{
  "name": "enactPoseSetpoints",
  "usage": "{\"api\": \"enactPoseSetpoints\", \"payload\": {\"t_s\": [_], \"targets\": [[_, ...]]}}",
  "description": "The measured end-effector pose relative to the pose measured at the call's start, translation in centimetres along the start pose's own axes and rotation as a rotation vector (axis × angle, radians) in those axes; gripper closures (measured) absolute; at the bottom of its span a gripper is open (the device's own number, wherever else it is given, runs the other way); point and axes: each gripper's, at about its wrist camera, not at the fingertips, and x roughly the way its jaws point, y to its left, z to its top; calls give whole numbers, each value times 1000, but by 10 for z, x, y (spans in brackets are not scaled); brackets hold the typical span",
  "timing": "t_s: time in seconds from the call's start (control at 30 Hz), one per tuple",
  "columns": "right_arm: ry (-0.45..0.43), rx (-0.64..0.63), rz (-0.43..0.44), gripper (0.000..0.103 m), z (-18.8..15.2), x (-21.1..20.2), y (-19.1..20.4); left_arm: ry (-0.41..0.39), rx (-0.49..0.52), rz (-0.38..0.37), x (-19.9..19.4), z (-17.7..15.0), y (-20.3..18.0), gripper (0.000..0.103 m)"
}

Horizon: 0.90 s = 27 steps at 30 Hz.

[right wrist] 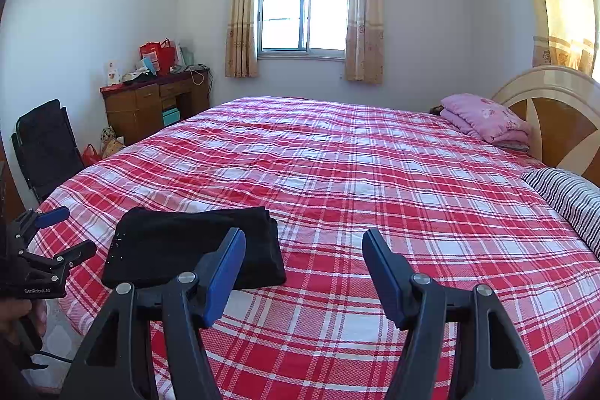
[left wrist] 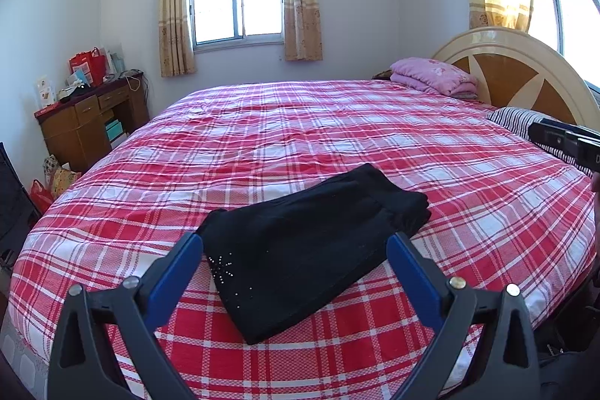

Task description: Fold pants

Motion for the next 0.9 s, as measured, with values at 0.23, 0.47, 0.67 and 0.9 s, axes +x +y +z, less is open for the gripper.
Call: {"api": "enactPoseSetpoints", "payload": {"t_s": [0.23, 0.47, 0.67, 0.9], "targets": [[-1, -6, -2, 37, -1, 1, 0, 7, 2, 12, 1, 1, 2, 0], [-7, -22, -13, 37, -2, 0, 4, 1, 19, 53, -1, 3, -1, 0], [-9, -36, -17, 37, -2, -1, 7, -15, 20, 84, -4, 4, 0, 0], [-16, -67, -24, 37, -3, -1, 13, -20, -4, 87, -4, 5, 4, 0]]}}
